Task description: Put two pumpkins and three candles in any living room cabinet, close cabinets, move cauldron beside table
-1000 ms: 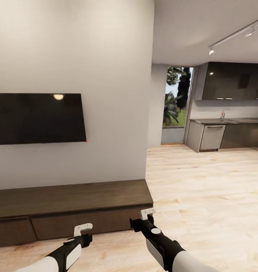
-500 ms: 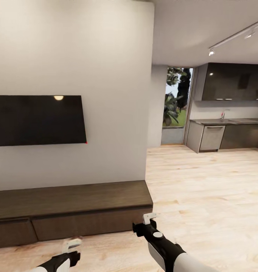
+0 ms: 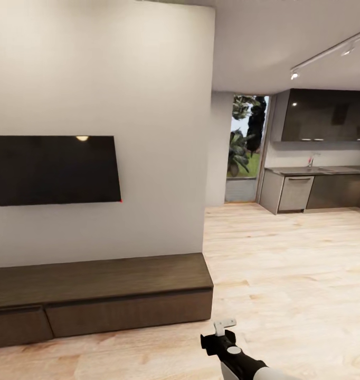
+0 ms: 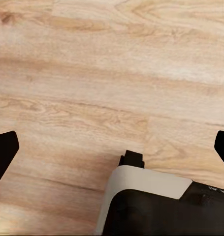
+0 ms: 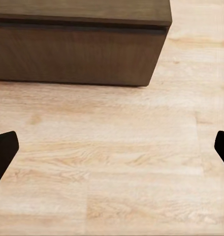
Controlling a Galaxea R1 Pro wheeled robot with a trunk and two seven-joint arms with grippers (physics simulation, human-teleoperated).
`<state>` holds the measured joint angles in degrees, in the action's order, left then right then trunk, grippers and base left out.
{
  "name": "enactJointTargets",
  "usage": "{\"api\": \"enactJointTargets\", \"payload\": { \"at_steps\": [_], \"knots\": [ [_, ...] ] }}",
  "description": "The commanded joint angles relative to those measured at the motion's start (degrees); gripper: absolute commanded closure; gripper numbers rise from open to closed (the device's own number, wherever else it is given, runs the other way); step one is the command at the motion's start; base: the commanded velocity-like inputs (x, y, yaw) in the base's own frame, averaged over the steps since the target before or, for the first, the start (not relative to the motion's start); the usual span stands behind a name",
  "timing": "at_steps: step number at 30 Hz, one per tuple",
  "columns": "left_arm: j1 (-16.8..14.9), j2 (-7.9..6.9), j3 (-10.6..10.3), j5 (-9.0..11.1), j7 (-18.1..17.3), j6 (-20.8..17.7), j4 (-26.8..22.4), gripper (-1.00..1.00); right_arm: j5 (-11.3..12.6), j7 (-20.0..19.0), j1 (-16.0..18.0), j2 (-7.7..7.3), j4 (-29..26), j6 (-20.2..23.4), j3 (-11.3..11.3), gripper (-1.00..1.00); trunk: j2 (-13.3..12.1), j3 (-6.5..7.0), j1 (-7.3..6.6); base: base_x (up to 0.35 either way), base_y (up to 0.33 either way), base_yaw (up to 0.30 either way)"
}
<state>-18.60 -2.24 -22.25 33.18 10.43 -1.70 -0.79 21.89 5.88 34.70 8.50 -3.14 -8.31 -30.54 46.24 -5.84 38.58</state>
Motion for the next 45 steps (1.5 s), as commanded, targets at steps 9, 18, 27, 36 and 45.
{"api": "enactJointTargets", "payload": {
  "at_steps": [9, 18, 27, 36, 45],
  "knots": [
    [5.39, 0.47, -0.44, 0.46, 0.24, 0.02, -0.03, -1.00, 0.35, 0.15, -0.37, -0.48, 3.98, -0.92, -0.52, -1.00, -3.56, 1.53, -1.97, 0.000, 0.000, 0.000],
    [9.59, 1.46, -0.43, 0.48, 0.21, 0.10, -0.04, -1.00, 0.27, 0.09, -3.71, -0.50, 5.94, -0.64, -0.54, -1.00, -7.17, 3.15, -3.95, 0.000, 0.000, 0.000],
    [11.03, 1.53, -0.43, 0.48, 0.21, 0.11, 0.00, -1.00, 0.02, 0.10, -6.93, -0.54, 5.98, -0.55, -0.58, -1.00, -10.78, 4.76, -5.92, 0.000, 0.000, 0.000],
    [12.03, 1.45, -0.43, 0.48, 0.21, 1.65, 0.00, -1.00, -0.10, 0.10, -9.68, -1.74, 6.01, -0.88, -0.58, -1.00, -14.39, 6.38, -7.90, 0.000, 0.000, 0.000],
    [12.74, 1.13, -0.43, 0.48, 0.21, 2.47, 0.00, -1.00, -0.26, -0.38, -12.74, -2.19, 6.04, 0.84, -0.66, -1.00, -17.99, 7.70, -9.88, 0.000, 0.000, 0.000]
  ]
}}
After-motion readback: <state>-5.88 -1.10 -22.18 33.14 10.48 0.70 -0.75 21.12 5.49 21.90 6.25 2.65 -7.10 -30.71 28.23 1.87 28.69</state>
